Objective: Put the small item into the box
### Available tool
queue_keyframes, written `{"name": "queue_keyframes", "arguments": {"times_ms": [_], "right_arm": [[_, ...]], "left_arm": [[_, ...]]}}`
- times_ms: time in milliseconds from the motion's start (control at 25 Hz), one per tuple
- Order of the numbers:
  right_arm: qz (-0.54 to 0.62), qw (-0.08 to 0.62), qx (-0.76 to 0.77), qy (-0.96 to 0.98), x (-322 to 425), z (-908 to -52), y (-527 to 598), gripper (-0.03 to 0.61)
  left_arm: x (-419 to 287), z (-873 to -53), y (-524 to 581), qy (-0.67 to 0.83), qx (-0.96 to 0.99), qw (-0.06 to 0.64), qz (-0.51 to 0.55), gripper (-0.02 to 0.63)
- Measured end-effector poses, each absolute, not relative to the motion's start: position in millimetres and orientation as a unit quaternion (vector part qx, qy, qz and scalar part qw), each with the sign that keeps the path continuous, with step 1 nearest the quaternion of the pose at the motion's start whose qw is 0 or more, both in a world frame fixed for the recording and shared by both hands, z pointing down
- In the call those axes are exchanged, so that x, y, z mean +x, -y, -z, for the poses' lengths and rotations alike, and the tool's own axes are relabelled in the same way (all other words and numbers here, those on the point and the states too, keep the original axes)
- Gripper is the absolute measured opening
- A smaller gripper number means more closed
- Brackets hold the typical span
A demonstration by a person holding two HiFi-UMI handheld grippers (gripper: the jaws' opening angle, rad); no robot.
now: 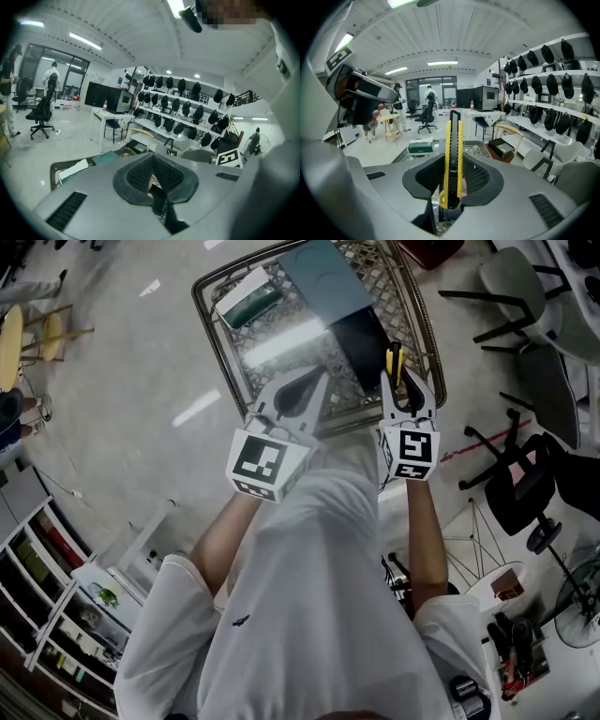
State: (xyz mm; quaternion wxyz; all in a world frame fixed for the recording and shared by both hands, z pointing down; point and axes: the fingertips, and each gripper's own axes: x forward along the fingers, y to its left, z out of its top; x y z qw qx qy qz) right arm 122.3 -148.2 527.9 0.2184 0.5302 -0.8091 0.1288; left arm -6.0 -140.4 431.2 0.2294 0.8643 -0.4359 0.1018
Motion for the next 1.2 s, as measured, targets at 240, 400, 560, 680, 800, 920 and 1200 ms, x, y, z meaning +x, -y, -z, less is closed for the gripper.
{"name": "queue_keyframes", "arguments": {"times_ms": [240, 400, 560, 680, 800, 920, 1200], "right_arm": [[-0.109, 0.278, 0.488, 0.82, 119, -581, 158, 0.104], [-0.096, 0.321, 0.455, 0.825, 116, -618, 159, 0.104], [-0.092, 0.357, 0.432, 0.823, 114, -649, 157, 0.104], [-0.087, 0.381, 0.416, 0.821, 115, -668, 160, 0.104], [-0.084, 0.397, 0.399, 0.822, 113, -684, 164, 0.104], [-0.085, 0.413, 0.381, 0.823, 113, -697, 165, 0.104], [-0.087, 0.465, 0.331, 0.817, 109, -733, 163, 0.104]], "left_arm": [[-4, -451, 146, 0.441, 0.858, 0.238, -0.11, 0.002], [-3, -464, 148, 0.443, 0.855, 0.242, -0.115, 0.002], [0, -481, 150, 0.449, 0.849, 0.249, -0.123, 0.002], [4, -494, 150, 0.448, 0.847, 0.255, -0.129, 0.002], [6, -505, 151, 0.448, 0.844, 0.265, -0.133, 0.002], [7, -513, 152, 0.448, 0.841, 0.272, -0.137, 0.002], [7, -534, 154, 0.452, 0.832, 0.286, -0.144, 0.002]]}}
